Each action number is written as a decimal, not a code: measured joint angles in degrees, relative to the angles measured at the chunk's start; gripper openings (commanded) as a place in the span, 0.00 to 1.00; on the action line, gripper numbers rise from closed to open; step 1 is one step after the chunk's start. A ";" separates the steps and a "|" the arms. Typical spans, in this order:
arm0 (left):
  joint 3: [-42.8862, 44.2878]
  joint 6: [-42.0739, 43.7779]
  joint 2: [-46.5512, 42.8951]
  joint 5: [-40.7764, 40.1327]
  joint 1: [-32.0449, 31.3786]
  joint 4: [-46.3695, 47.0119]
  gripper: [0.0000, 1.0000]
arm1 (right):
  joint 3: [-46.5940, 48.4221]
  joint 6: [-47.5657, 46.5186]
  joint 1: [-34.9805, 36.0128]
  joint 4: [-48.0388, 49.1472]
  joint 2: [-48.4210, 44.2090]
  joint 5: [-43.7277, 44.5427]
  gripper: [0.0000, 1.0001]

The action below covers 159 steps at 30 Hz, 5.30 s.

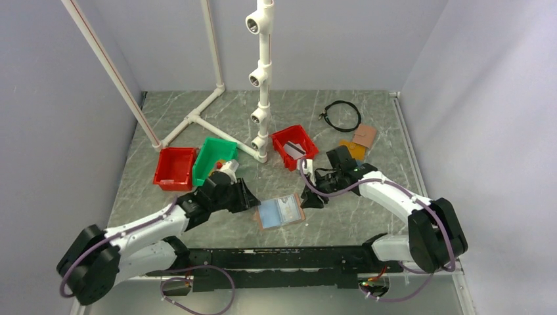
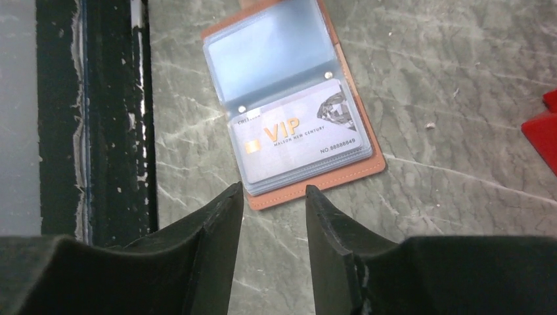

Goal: Take the credit cards out of the card holder
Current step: Remove the credit card from the card holder.

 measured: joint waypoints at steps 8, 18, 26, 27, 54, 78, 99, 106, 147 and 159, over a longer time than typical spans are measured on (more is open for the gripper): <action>-7.56 -1.95 -12.55 -0.90 0.00 7.17 0.90 | 0.35 -1.29 2.54 0.07 2.97 5.73 0.25; -9.99 -6.51 -4.70 2.64 0.00 21.64 0.66 | 4.24 3.41 3.74 -0.15 6.91 6.21 0.25; -9.97 -9.66 9.60 6.23 -0.48 36.33 0.61 | 5.09 10.86 3.74 1.75 9.09 4.76 0.33; -9.97 -9.92 11.26 6.49 -0.72 37.88 0.61 | 5.14 11.72 3.74 1.88 9.40 4.74 0.37; -0.72 -14.21 25.99 4.28 -5.79 32.37 0.50 | -0.72 48.13 -1.90 17.81 13.55 -3.45 0.38; 0.22 -16.28 32.30 5.84 -5.79 38.32 0.41 | -0.72 48.63 -0.81 18.29 17.40 3.74 0.40; 0.90 -16.68 34.23 6.01 -5.79 38.25 0.22 | 0.90 47.58 -0.28 17.33 18.05 5.42 0.45; 0.90 -16.72 34.71 6.25 -5.79 39.04 0.22 | 1.16 47.32 -0.15 17.00 17.92 6.14 0.45; 0.83 -16.90 34.80 6.49 -5.84 40.46 0.33 | 1.95 47.23 0.52 15.93 17.75 6.82 0.44; -0.98 -18.32 36.83 7.43 -5.51 46.60 0.32 | 2.29 48.30 -0.59 16.15 19.19 2.32 0.35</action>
